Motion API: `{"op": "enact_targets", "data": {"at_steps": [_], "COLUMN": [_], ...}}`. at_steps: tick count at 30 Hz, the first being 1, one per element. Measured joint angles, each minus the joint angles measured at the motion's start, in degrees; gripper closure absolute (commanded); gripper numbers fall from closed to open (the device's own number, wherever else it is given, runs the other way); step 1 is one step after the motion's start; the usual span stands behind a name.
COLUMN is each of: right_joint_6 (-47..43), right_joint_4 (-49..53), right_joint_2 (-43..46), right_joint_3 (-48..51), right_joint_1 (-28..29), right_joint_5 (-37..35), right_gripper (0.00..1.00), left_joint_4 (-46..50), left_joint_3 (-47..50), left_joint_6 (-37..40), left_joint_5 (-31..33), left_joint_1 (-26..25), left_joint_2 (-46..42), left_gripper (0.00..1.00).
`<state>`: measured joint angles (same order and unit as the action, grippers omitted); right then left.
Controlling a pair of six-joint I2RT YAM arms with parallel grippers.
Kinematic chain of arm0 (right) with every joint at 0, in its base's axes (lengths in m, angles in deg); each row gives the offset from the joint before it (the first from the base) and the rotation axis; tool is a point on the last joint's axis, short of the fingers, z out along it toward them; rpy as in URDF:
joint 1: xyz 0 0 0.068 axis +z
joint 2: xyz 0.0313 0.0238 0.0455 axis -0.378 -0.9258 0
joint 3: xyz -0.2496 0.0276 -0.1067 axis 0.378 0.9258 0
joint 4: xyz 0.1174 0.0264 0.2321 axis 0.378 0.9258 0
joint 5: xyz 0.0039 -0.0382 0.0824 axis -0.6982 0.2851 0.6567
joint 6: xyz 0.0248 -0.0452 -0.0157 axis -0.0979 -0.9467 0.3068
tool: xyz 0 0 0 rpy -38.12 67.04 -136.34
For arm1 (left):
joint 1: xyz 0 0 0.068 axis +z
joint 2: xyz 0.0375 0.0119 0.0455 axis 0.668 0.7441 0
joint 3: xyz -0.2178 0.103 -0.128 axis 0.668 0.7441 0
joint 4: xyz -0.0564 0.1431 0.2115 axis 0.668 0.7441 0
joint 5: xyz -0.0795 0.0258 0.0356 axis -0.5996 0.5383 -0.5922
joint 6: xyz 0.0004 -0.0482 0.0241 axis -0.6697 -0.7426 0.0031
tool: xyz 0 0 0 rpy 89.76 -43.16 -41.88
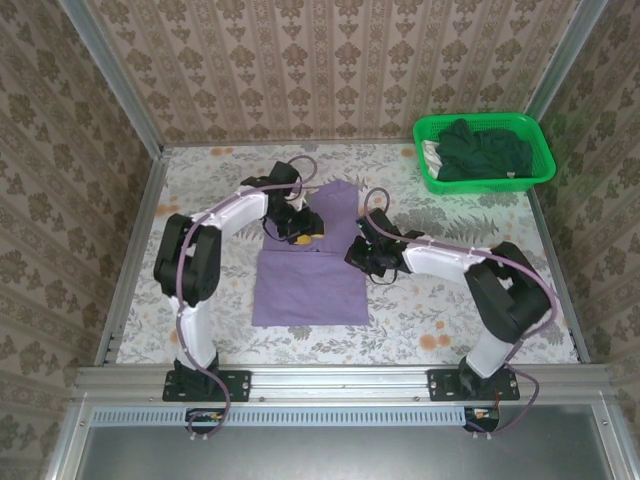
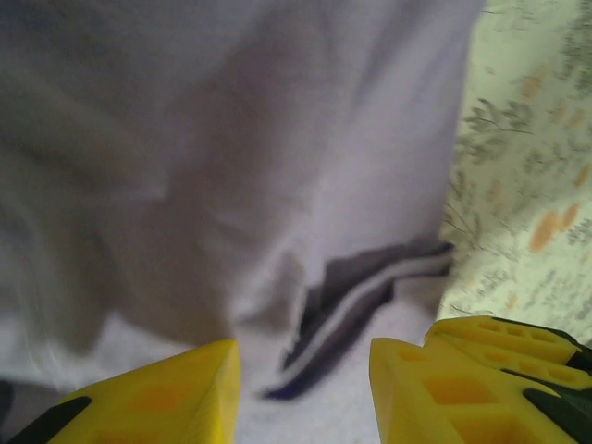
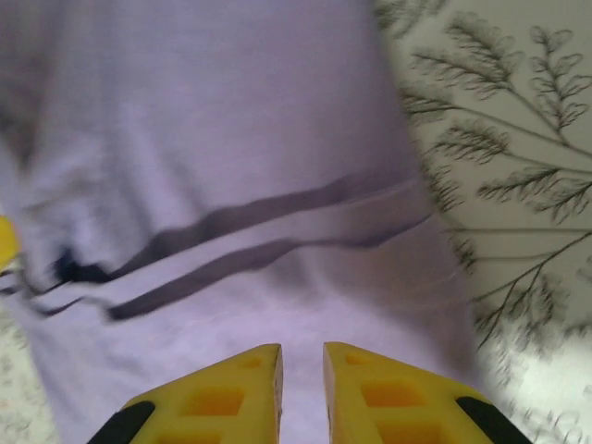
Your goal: Fold and stack the t-shirts
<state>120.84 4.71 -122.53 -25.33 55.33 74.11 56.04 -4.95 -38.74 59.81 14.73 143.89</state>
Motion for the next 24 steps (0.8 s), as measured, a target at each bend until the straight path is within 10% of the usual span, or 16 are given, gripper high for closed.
{"op": "enact_targets", "data": {"at_steps": [14, 24], "right_joint_6": [2.21, 3.15], "right_joint_4": [-3.30, -3.93], "right_joint_2": [-4.44, 4.28], "right_joint_3": [-0.20, 2.08], "right_joint_1": [-2.93, -3.28], "right_joint_5": [3.56, 4.33], "right_gripper": [0.77, 0.55], "left_joint_4": [1.44, 4.98], "left_joint_3": [-1.40, -4.11], "left_joint_6": [4.35, 4.35], "left_joint_5": [2.82, 3.56], "left_joint_1": [2.03, 3.78], "left_joint_2": [5.86, -1.79], "left_gripper": [0.57, 0.08]}}
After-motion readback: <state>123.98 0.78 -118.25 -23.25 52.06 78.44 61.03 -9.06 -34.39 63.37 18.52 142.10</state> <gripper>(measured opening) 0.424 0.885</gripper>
